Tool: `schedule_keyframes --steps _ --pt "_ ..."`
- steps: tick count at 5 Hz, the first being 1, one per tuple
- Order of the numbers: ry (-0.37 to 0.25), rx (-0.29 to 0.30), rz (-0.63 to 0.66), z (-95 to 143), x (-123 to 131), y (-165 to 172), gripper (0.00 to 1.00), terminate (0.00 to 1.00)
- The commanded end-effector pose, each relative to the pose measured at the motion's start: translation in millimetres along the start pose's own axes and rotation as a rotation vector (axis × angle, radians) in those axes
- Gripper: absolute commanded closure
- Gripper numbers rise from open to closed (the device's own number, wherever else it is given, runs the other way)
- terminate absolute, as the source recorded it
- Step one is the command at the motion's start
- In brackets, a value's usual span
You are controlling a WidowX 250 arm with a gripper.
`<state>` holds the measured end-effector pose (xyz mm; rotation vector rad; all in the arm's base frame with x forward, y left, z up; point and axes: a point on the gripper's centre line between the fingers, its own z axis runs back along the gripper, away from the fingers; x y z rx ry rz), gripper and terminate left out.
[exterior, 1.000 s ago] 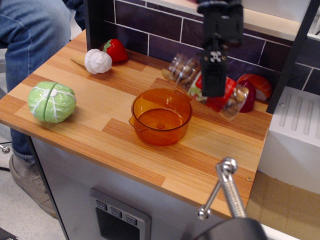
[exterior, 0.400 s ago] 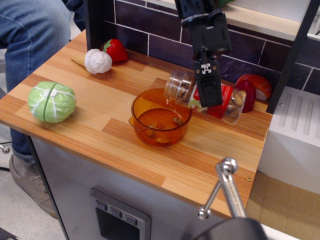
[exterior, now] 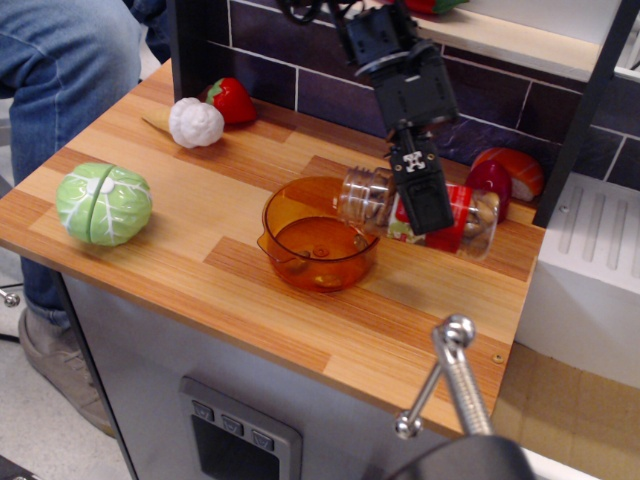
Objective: Pour almonds in pot
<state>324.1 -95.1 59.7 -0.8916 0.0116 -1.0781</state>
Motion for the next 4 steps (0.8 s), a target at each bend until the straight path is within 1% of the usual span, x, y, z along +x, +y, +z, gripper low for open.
schedule_keyframes --steps 1,2,3,4 --pt "-0.188 0.066 -0.144 43.5 18.0 -30.7 1.0 0.0" --pt "-0.231 0.085 -0.148 51.0 19.3 -25.8 1.0 0.0" --pt "-0.237 0.086 -0.143 48.6 21.3 -21.4 1.0 0.0" --pt "-0.264 0.023 -0.167 47.4 23.0 -24.4 1.0 0.0"
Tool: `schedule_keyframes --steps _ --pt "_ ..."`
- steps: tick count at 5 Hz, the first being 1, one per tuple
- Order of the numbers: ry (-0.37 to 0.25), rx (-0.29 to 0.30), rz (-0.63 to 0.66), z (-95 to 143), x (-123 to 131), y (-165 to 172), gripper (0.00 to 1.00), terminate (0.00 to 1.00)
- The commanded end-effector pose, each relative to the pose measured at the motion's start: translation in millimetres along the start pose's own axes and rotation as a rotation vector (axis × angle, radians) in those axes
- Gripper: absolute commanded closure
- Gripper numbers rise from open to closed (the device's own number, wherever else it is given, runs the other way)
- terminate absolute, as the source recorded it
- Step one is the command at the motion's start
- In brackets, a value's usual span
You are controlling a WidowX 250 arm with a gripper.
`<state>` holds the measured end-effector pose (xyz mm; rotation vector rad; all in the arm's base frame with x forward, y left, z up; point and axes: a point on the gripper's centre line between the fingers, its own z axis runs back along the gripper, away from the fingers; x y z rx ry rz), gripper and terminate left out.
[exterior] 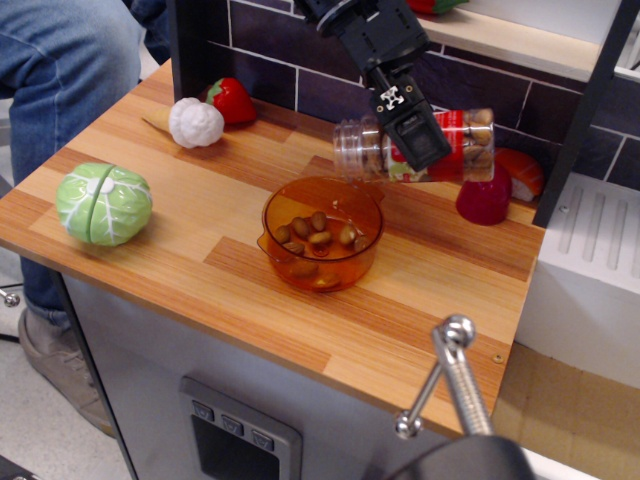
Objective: Pour almonds in pot
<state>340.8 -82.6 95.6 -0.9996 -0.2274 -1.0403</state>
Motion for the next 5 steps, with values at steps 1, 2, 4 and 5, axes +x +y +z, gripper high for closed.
schedule_keyframes --steps 1,2,4,5 --pt "-0.048 -0.006 -0.102 6 19 -14 1.0 0.0" --pt "-0.039 0.005 -0.072 4 20 -15 1.0 0.0" --pt "-0.04 -0.042 -0.063 1 9 -16 1.0 0.0" --pt "-0.036 -0.042 -0.078 -6 2 -21 1.0 1.0"
